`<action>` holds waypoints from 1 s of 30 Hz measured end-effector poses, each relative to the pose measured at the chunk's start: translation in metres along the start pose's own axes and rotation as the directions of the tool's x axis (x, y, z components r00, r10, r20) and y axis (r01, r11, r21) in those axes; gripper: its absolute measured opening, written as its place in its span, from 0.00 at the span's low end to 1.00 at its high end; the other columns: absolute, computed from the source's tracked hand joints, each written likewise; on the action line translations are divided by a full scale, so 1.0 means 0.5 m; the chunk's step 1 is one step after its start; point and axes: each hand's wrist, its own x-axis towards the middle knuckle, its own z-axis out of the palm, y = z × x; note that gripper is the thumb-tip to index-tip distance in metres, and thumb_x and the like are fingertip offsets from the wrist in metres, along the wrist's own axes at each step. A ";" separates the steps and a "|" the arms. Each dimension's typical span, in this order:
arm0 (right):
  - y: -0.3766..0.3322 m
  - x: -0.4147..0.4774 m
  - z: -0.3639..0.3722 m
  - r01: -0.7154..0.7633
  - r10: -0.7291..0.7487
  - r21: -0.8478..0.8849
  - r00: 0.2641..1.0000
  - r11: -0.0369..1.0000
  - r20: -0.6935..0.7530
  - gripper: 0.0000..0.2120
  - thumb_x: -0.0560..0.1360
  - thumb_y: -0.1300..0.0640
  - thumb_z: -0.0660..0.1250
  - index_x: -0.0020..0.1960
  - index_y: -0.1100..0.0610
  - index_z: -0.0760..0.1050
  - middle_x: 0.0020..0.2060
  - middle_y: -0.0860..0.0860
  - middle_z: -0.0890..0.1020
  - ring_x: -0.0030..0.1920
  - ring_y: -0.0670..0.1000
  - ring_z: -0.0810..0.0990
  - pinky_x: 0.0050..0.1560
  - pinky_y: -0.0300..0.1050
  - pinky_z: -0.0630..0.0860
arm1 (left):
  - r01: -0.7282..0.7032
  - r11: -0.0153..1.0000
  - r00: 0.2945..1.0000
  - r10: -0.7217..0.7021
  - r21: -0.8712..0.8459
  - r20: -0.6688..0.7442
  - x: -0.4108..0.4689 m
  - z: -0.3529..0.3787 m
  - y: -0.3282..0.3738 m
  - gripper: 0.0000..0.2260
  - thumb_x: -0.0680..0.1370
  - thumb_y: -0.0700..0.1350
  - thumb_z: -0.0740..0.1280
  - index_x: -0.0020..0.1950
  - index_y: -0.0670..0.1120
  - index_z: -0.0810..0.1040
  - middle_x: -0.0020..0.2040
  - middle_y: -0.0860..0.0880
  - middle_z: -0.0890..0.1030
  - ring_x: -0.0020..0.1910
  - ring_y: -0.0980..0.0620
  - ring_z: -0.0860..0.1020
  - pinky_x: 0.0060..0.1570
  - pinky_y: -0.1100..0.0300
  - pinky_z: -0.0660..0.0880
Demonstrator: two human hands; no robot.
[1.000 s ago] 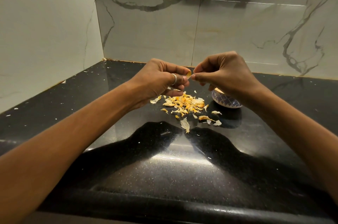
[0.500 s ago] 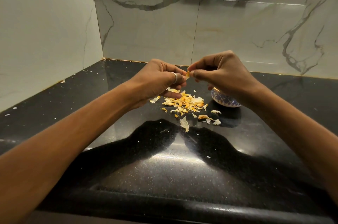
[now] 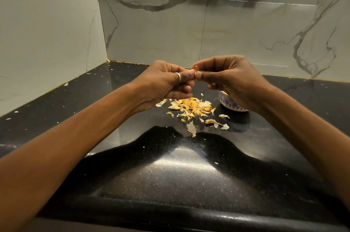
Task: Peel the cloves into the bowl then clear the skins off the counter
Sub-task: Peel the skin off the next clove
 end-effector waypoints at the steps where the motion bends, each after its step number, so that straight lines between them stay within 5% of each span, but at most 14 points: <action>1: 0.000 0.001 -0.001 0.002 -0.002 -0.015 1.000 1.000 0.000 0.15 0.66 0.56 0.73 0.51 0.58 0.83 0.44 0.50 0.86 0.43 0.45 0.82 0.38 0.37 0.77 | 0.012 1.000 1.000 -0.012 -0.022 0.016 -0.001 -0.001 0.002 0.07 0.80 0.41 0.68 0.52 0.38 0.81 0.39 0.45 0.83 0.34 0.54 0.81 0.38 0.60 0.82; 4: 0.002 0.001 -0.001 -0.005 0.005 -0.072 1.000 0.997 -0.010 0.14 0.65 0.54 0.74 0.49 0.57 0.83 0.41 0.49 0.86 0.41 0.46 0.80 0.37 0.37 0.77 | -0.015 0.996 1.000 0.014 0.092 0.015 -0.002 0.000 0.002 0.07 0.80 0.42 0.68 0.52 0.39 0.82 0.41 0.45 0.82 0.36 0.54 0.81 0.38 0.58 0.83; 10: 0.004 0.000 0.000 0.001 -0.003 -0.077 1.000 0.997 -0.022 0.17 0.65 0.55 0.74 0.51 0.61 0.82 0.44 0.54 0.86 0.44 0.49 0.85 0.38 0.36 0.79 | -0.297 0.811 0.918 0.388 0.504 -0.084 0.009 -0.013 -0.013 0.07 0.77 0.44 0.73 0.52 0.43 0.84 0.45 0.46 0.84 0.40 0.56 0.80 0.38 0.58 0.82; 16: 0.014 0.001 0.007 0.089 -0.100 -0.211 0.994 0.974 -0.041 0.08 0.74 0.63 0.72 0.53 0.63 0.82 0.43 0.56 0.87 0.44 0.53 0.86 0.42 0.41 0.83 | -0.339 0.748 0.896 0.442 0.571 -0.047 0.013 -0.010 -0.021 0.08 0.78 0.43 0.72 0.52 0.40 0.84 0.42 0.44 0.84 0.38 0.47 0.83 0.38 0.52 0.84; 21: 0.028 0.004 0.022 0.192 -0.233 -0.395 0.971 0.898 -0.056 0.07 0.74 0.61 0.74 0.52 0.58 0.84 0.42 0.53 0.87 0.41 0.52 0.86 0.45 0.46 0.84 | -0.353 0.717 0.877 0.477 0.601 -0.055 0.016 -0.007 -0.027 0.07 0.77 0.43 0.73 0.50 0.39 0.84 0.41 0.43 0.84 0.37 0.45 0.84 0.35 0.48 0.83; 30: 0.035 0.003 0.033 0.222 -0.303 -0.471 0.947 0.853 -0.103 0.07 0.74 0.60 0.75 0.52 0.58 0.85 0.39 0.51 0.87 0.38 0.49 0.86 0.46 0.52 0.84 | -0.377 0.677 0.846 0.529 0.632 -0.062 0.013 -0.010 -0.031 0.04 0.78 0.43 0.72 0.49 0.43 0.85 0.39 0.43 0.84 0.34 0.46 0.83 0.31 0.52 0.83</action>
